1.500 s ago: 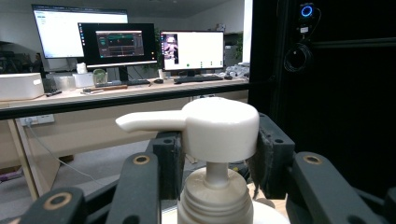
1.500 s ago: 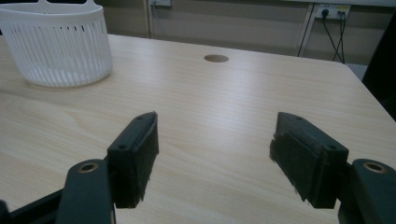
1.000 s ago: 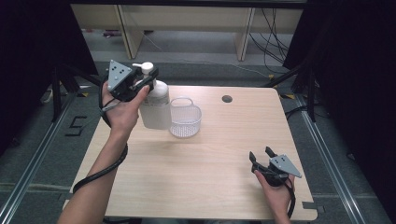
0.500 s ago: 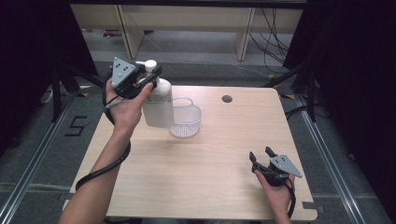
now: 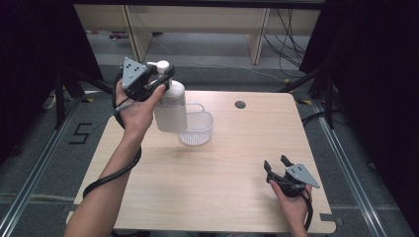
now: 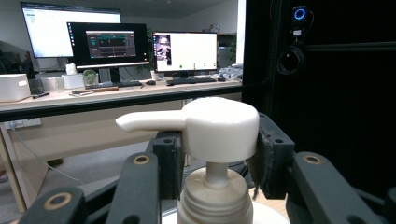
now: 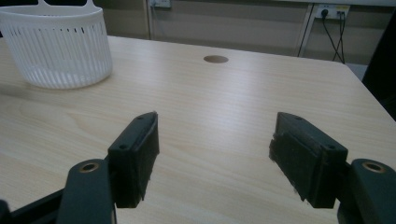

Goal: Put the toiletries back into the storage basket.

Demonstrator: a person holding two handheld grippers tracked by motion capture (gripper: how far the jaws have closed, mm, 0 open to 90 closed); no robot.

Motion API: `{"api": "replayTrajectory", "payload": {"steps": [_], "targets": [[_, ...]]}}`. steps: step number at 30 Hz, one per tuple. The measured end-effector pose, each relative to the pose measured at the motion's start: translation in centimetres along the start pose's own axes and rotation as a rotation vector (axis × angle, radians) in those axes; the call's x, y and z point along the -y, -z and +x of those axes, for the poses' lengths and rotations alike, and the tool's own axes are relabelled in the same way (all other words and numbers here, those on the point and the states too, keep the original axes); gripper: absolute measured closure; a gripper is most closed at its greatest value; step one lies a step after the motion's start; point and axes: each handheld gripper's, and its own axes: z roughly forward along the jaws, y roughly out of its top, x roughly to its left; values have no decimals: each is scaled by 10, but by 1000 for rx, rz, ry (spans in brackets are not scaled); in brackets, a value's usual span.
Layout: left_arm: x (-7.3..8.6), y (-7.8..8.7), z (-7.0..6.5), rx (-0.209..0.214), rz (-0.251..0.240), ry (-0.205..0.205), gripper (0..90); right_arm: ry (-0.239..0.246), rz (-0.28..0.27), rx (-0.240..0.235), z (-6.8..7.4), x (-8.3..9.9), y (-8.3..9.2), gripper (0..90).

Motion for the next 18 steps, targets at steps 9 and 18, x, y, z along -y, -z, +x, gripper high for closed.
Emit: {"api": "replayTrajectory", "payload": {"steps": [9, 18], "targets": [[-2, -5, -3, 13, -3, -2, 593, -3, 3, -4, 1, 0, 0, 324], [-3, -12, -5, 22, -7, 2, 593, -36, 9, -4, 3, 1, 1, 324]]}}
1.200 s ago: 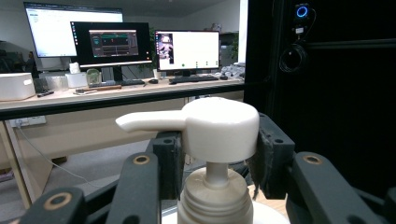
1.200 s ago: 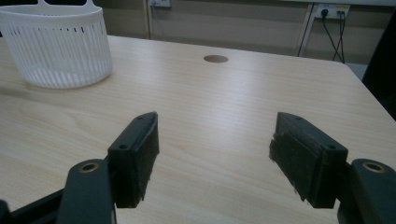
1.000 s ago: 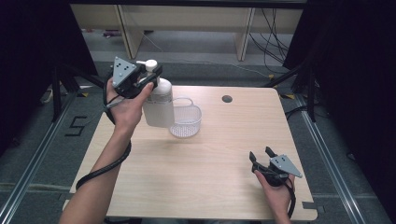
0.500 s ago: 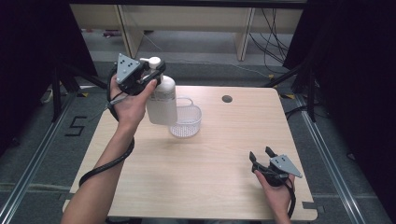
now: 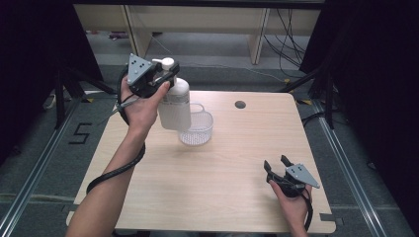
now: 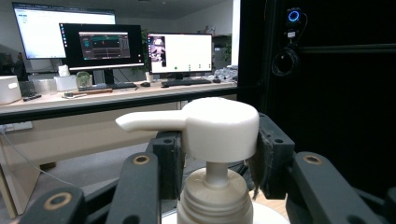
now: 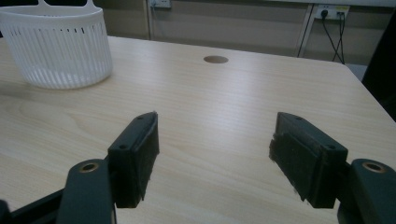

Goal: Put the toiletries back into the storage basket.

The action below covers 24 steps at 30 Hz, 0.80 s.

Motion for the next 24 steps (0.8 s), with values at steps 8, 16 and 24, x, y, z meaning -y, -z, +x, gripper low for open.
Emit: {"api": "replayTrajectory", "payload": {"steps": [8, 16, 24], "targets": [[-1, -6, -2, 4, 1, 3, 593, 4, 1, 1, 0, 0, 0, 324], [-4, -12, -5, 13, 0, 2, 593, 0, 13, 3, 0, 0, 1, 324], [-2, -18, -8, 21, 2, 4, 593, 32, -23, 5, -3, 0, -1, 324]]}}
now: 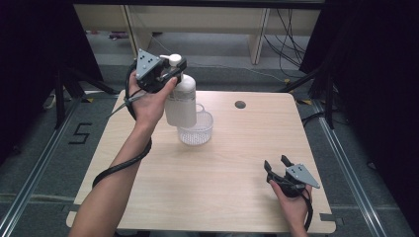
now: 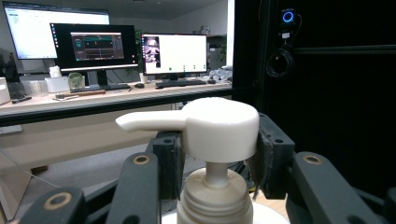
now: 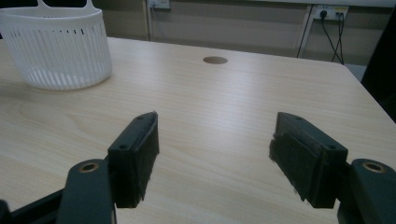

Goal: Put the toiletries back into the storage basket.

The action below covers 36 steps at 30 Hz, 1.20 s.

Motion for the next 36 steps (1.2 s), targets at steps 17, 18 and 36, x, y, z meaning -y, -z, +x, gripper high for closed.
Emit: {"api": "replayTrajectory", "payload": {"steps": [17, 18, 36], "targets": [[3, -13, -7, 27, 9, -4, 593, 2, -10, -2, -1, 0, 0, 324], [3, -14, -8, 29, 8, -2, 593, -2, 6, -7, -1, 0, 1, 324], [11, -29, -16, 47, 34, -2, 592, -7, 11, -26, 0, 0, 1, 324]]}}
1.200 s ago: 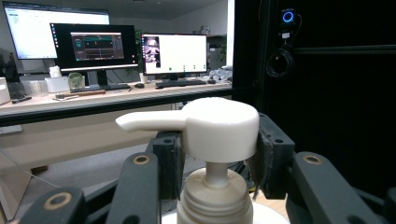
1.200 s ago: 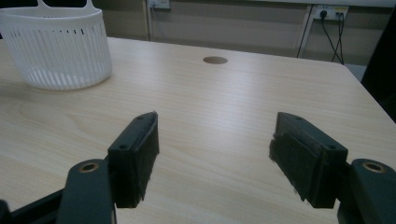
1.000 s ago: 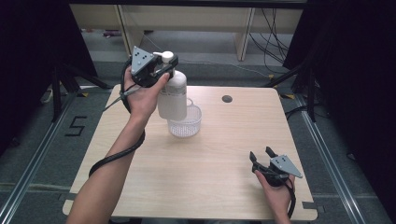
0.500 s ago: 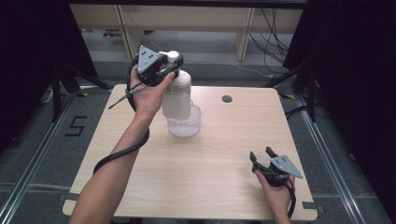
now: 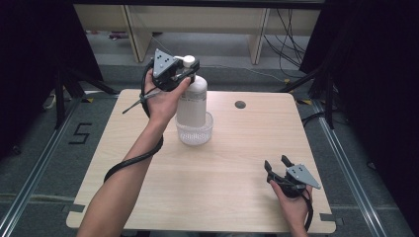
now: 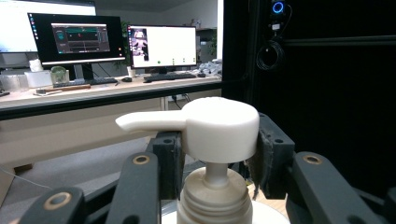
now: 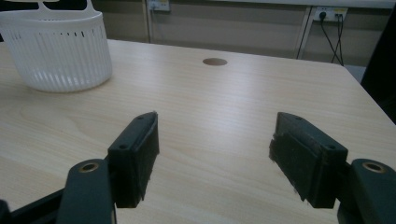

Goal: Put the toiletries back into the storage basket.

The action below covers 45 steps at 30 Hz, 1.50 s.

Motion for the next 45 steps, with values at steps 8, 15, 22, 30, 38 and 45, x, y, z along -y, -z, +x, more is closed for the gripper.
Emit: {"api": "replayTrajectory", "payload": {"steps": [8, 15, 22, 30, 38, 45], "targets": [[2, -3, 0, -11, -1, -2, 592, 9, -15, 17, -1, 0, 0, 324], [3, -6, 0, -9, -3, -7, 592, 7, -11, 19, -1, 0, 1, 324], [4, -9, 0, -11, -2, -9, 592, 15, -14, 25, -1, 0, 0, 324], [8, -11, -1, -14, 8, -11, 592, 14, -14, 25, -1, 0, 0, 324], [13, -15, -2, -14, 18, -8, 593, 15, -15, 26, -1, 0, 0, 324], [16, -18, -2, -17, 27, -7, 592, -3, -1, 16, 0, 0, 1, 324]]}}
